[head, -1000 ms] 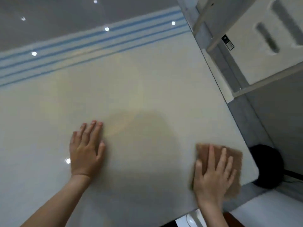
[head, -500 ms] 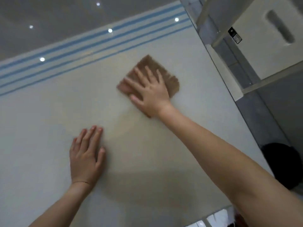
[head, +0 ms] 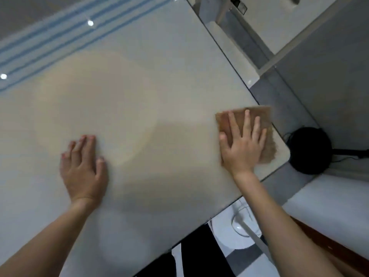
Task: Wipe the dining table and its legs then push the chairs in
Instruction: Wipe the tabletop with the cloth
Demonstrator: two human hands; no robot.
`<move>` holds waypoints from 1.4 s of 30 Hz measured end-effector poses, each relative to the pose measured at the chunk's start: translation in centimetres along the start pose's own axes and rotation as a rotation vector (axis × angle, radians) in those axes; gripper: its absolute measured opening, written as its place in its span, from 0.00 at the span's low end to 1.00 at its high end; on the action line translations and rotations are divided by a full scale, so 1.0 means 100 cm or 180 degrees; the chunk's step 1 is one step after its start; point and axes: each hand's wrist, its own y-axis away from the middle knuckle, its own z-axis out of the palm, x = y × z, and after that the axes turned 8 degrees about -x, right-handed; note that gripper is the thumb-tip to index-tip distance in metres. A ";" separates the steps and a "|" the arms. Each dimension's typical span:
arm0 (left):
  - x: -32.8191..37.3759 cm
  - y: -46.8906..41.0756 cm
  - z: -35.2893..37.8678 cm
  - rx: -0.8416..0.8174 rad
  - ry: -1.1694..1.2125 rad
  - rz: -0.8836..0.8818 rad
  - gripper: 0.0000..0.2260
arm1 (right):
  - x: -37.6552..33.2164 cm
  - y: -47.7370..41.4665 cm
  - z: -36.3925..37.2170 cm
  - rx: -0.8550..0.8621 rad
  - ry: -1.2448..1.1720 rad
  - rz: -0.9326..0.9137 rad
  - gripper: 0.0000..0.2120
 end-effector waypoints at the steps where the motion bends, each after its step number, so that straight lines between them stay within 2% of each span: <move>1: 0.000 0.000 0.000 0.0014 -0.0005 0.0032 0.26 | -0.012 0.019 0.005 -0.0003 -0.0028 -0.0053 0.28; 5: 0.000 0.001 0.000 0.0100 0.0055 0.0094 0.26 | -0.052 0.091 0.022 -0.0228 -0.0092 -0.0462 0.29; 10: -0.001 0.002 -0.002 -0.0004 -0.0010 0.0154 0.27 | -0.054 0.099 0.008 -0.0388 -0.0256 -0.0598 0.27; 14: -0.001 0.005 -0.007 -0.0110 -0.0015 0.0180 0.27 | -0.027 0.092 -0.013 -0.0184 -0.0388 0.0031 0.30; 18: -0.001 0.004 -0.019 -0.0438 0.0046 0.0200 0.28 | -0.027 0.098 -0.026 -0.0580 -0.0359 0.0651 0.35; 20: 0.001 0.003 -0.029 -0.0587 0.0120 0.0226 0.28 | -0.033 0.103 -0.034 -0.0631 -0.0863 0.0830 0.33; 23: 0.007 0.017 -0.043 -0.0813 0.0386 0.0174 0.24 | -0.034 0.099 -0.048 -0.0868 -0.2024 0.1430 0.24; 26: 0.014 0.050 -0.055 -0.1050 0.0645 0.0039 0.22 | -0.033 0.098 -0.061 -0.1214 -0.3075 0.1572 0.19; 29: 0.019 0.090 -0.072 -0.0961 0.0974 -0.0225 0.17 | -0.044 0.102 -0.087 -0.1285 -0.3445 0.0925 0.15; 33: 0.016 0.154 -0.095 -0.0219 0.1421 -0.0621 0.12 | -0.068 0.109 -0.120 -0.1632 -0.3379 -0.0023 0.09; 38: -0.007 0.256 -0.094 0.0524 0.2159 -0.1546 0.10 | -0.099 0.127 -0.131 -0.2281 -0.3097 -0.0905 0.09; 42: -0.012 0.346 -0.066 0.1069 0.2819 -0.2578 0.09 | -0.129 0.155 -0.121 -0.2840 -0.2758 -0.1550 0.06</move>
